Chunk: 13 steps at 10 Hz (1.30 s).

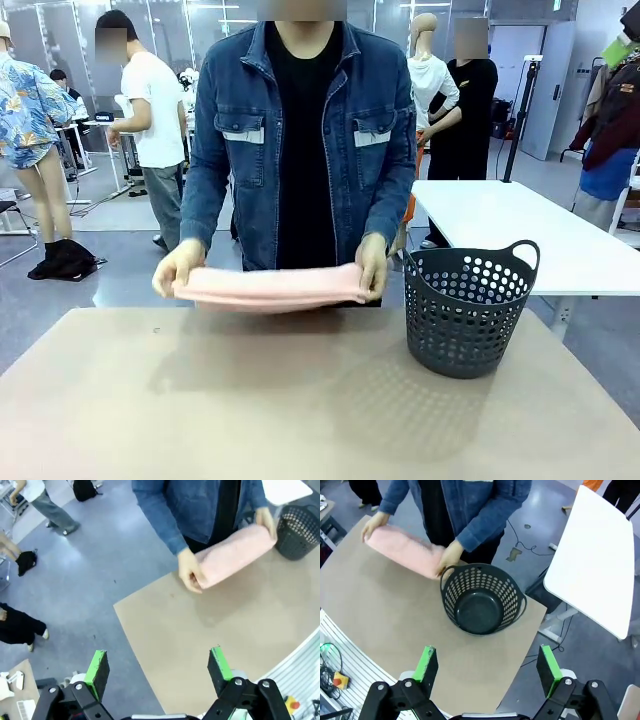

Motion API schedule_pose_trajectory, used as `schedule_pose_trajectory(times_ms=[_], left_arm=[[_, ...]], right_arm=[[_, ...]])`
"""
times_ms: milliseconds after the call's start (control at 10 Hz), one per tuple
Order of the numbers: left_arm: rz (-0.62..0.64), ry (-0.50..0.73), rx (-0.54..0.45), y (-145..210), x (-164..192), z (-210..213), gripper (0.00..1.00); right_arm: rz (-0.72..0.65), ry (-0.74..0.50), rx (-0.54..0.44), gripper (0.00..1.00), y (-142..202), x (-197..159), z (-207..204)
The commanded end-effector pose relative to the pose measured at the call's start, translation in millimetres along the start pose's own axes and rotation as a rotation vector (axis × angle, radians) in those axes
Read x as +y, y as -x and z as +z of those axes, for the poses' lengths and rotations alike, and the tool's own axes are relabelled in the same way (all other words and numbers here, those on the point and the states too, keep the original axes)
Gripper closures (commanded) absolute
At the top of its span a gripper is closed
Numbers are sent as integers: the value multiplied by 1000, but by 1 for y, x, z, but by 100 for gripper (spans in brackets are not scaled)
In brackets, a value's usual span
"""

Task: Fold the towel.
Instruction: Release the end of the 100 cm Hotel Towel you were holding, then pick up the 100 cm Hotel Towel and place it on the left side of the table.

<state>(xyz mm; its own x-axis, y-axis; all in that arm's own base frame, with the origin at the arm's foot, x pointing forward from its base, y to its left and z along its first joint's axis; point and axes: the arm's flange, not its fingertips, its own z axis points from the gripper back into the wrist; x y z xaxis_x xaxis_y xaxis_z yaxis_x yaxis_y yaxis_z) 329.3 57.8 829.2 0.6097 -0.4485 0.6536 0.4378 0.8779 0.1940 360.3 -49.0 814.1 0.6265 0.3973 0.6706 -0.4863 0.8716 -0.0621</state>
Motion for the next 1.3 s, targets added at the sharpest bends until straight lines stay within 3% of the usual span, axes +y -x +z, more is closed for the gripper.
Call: schedule_pose_trajectory(times_ms=[0,1200], left_arm=[[6,8,21,4,2,2,0],[6,8,21,4,2,2,0]], right_arm=[[5,-7,-1,0,1,-2,3],[5,-7,-1,0,1,-2,3]])
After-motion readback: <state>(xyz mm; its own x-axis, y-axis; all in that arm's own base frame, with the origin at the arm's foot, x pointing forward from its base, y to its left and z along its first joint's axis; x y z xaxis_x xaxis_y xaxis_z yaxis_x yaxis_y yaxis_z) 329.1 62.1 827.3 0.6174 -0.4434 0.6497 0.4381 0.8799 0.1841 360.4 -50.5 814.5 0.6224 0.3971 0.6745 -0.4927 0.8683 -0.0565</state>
